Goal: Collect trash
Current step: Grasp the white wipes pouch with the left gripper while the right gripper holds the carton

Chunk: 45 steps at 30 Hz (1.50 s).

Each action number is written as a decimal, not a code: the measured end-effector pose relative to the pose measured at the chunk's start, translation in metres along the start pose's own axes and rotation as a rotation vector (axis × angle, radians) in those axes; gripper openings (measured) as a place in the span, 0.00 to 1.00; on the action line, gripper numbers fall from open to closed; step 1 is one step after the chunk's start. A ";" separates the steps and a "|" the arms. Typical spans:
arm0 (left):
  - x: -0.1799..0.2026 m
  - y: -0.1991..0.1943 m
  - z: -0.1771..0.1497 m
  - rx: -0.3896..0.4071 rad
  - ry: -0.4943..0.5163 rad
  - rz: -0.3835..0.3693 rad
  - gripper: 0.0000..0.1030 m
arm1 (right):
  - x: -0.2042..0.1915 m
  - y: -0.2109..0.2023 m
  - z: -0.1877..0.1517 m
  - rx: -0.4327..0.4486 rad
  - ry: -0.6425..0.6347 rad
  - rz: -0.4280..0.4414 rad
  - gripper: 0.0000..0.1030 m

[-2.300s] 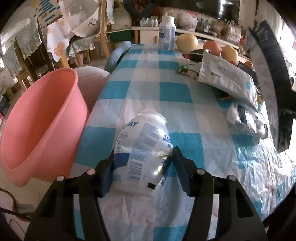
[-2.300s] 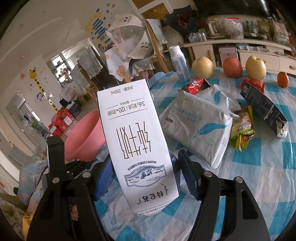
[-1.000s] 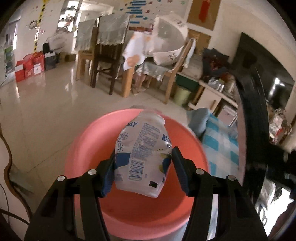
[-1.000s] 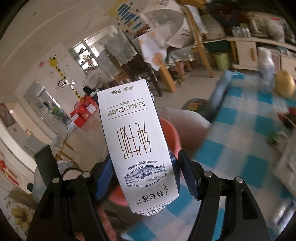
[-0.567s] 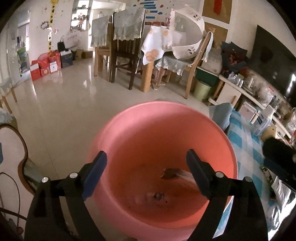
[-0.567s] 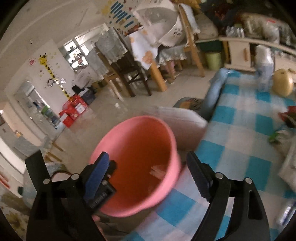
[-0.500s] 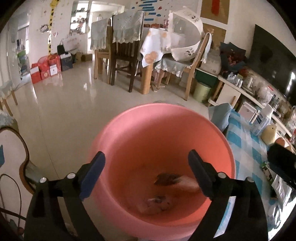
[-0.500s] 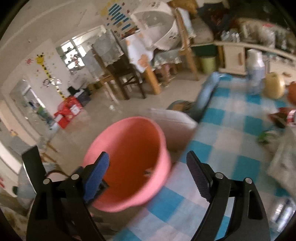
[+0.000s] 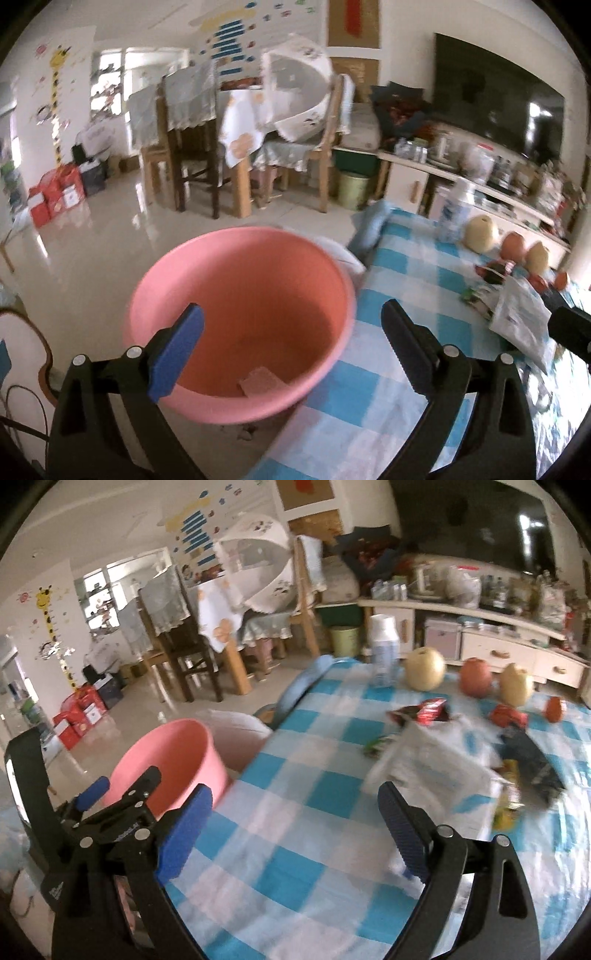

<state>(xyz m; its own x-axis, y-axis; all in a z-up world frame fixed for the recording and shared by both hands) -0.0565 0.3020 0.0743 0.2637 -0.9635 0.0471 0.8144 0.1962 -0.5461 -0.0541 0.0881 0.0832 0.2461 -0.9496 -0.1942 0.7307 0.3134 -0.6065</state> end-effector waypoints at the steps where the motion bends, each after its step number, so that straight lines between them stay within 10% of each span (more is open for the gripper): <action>1: 0.010 -0.004 -0.001 0.001 0.018 -0.013 0.94 | 0.005 -0.005 -0.001 0.005 0.002 -0.006 0.88; 26: 0.146 -0.056 -0.029 -0.037 0.165 -0.236 0.94 | 0.138 -0.079 -0.021 0.136 0.106 -0.175 0.88; 45: 0.217 -0.026 -0.051 -0.234 0.014 -0.419 0.94 | 0.270 -0.054 -0.032 -0.004 0.189 -0.249 0.88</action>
<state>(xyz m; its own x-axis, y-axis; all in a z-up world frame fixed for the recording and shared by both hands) -0.0467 0.0782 0.0561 -0.0704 -0.9536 0.2926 0.7105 -0.2538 -0.6563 -0.0476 -0.1858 0.0391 -0.0630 -0.9818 -0.1793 0.7508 0.0717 -0.6566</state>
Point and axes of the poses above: each gripper's, at about its wrist camera, not at the fingertips, and y roughly the way its jaws point, x to its right, z to its top, the point moved 4 cm from there along y, roughly the way its jaws point, and after that the axes turned 3 degrees about -z, right-handed, at the moved point
